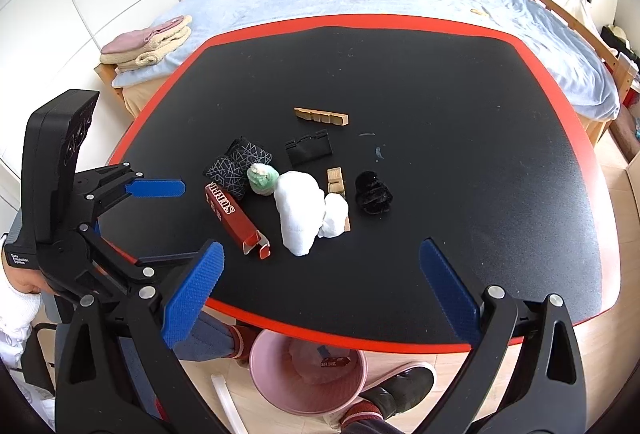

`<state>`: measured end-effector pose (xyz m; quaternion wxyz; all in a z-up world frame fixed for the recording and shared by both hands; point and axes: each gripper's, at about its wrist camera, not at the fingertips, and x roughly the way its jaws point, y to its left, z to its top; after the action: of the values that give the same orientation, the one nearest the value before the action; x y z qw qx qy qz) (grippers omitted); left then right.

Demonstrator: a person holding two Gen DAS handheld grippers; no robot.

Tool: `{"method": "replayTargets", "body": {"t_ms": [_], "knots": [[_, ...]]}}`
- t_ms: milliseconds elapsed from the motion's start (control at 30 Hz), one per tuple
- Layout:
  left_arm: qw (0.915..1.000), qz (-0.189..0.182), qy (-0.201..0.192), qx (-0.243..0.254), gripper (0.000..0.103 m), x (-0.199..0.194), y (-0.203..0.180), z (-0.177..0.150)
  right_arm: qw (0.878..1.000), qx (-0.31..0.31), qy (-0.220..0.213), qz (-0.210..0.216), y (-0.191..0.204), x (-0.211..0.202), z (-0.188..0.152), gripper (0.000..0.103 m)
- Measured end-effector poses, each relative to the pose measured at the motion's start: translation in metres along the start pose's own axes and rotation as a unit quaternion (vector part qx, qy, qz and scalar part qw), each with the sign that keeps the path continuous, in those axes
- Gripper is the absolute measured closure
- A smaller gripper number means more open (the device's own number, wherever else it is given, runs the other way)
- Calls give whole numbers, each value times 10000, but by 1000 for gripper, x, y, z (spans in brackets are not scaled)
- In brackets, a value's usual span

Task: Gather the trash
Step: 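Move both tools back over the table toward the remaining items, then grasp the red 'SURPRISE' carton with the left gripper while the right gripper grasps the white cloth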

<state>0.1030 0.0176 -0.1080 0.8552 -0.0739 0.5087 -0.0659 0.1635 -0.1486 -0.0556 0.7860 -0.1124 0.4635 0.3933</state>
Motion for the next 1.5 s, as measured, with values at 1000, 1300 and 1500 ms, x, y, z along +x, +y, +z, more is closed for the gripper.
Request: {"method": "replayTargets", "body": {"t_ms": [1000, 1300, 1500], "knots": [[9982, 479, -373, -17, 25, 18, -2, 6, 9994, 116, 319, 62, -5, 62, 13, 60], [9986, 357, -397, -32, 27, 14, -1, 5, 9997, 127, 211, 43, -6, 55, 13, 67], [9984, 328, -454, -28, 27, 2, -1, 2, 9999, 117, 113, 33, -5, 43, 13, 67]]}}
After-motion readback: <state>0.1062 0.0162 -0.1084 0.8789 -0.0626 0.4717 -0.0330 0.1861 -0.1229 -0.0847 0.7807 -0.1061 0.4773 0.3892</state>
